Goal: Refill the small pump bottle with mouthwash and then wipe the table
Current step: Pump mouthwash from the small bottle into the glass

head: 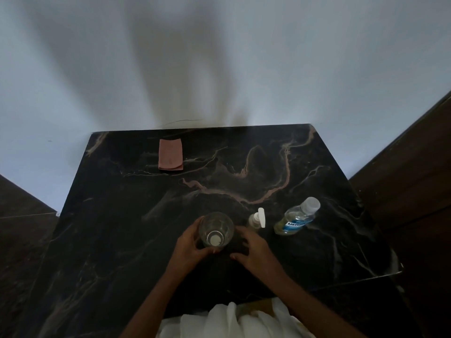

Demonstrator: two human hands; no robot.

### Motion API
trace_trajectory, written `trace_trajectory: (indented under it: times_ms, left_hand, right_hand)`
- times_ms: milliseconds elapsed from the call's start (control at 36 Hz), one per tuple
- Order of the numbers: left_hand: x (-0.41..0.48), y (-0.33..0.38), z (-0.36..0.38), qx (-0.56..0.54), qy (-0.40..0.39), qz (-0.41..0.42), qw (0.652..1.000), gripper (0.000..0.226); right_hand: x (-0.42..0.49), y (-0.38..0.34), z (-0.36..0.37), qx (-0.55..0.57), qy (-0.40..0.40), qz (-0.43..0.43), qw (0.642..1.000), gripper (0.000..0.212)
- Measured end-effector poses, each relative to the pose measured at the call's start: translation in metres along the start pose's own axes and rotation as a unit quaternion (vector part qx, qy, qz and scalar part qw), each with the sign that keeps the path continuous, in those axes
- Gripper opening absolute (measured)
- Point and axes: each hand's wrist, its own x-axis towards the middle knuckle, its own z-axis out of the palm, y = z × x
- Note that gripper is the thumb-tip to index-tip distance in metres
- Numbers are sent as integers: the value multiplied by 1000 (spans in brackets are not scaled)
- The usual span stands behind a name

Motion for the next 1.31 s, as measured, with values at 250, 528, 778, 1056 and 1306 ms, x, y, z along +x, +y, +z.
trace_trajectory:
  times_ms: [250,528,778,1056,1306]
  left_hand:
    - [0,3,1,34,0,-25,999,81]
    - [-1,6,0,43,-7,-57,997,85]
    - [-1,8,2,21,3,-52,998,85]
    - [1,2,2,19,-3,-53,998,86]
    - [1,-2,0,25,-4,-54,998,87]
  right_hand:
    - [-17,38,-36,-13,99,42,994,27]
    - [23,40,-47,72,39,1,997,81]
    - [51,41,-55,85,-58,-62,993,73]
    - [49,41,-54,98,-45,-60,992,46]
    - [33,38,-41,118,34,-110,986,45]
